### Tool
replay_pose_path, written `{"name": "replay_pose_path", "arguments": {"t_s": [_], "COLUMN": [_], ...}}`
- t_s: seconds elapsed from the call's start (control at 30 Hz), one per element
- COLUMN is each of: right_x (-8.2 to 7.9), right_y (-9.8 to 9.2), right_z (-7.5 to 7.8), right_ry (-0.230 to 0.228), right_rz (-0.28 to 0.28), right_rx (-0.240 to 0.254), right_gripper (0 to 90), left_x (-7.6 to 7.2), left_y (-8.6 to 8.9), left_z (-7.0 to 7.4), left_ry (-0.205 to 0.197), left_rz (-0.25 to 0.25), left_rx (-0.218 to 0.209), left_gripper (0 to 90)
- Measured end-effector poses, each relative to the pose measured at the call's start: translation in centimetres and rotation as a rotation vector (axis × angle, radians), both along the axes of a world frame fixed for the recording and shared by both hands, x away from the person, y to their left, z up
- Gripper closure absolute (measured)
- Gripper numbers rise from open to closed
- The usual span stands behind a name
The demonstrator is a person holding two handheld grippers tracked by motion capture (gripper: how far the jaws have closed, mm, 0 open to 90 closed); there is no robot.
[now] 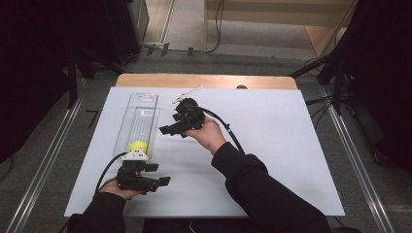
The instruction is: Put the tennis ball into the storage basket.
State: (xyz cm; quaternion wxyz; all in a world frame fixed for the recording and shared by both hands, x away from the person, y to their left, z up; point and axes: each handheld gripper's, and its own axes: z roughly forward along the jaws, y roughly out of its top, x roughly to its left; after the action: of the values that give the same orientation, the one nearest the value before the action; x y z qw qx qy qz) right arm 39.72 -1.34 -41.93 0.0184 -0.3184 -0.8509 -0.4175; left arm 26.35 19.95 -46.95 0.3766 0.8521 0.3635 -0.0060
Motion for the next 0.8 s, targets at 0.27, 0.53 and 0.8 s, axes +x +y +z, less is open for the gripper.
{"name": "replay_pose_path", "arguments": {"t_s": [0.27, 0.53, 0.8], "right_x": [-0.5, -1.6, -2.3], "right_y": [-1.6, -2.3, -3.2], "right_z": [-0.5, -0.6, -0.5], "right_ry": [0.009, 0.009, 0.007], "right_rz": [-0.011, -0.007, 0.000], "right_rx": [-0.006, -0.002, -0.006], "right_gripper": [20.3, 20.8, 20.8], "left_x": [0.0, 0.0, 0.0], "left_y": [0.0, 0.0, 0.0], "left_z": [0.0, 0.0, -0.1], "left_ry": [0.000, 0.005, 0.005], "left_rz": [0.002, 0.000, -0.001], "left_rx": [0.004, 0.004, 0.006], "left_gripper": [26.5, 26.5, 26.5]}}
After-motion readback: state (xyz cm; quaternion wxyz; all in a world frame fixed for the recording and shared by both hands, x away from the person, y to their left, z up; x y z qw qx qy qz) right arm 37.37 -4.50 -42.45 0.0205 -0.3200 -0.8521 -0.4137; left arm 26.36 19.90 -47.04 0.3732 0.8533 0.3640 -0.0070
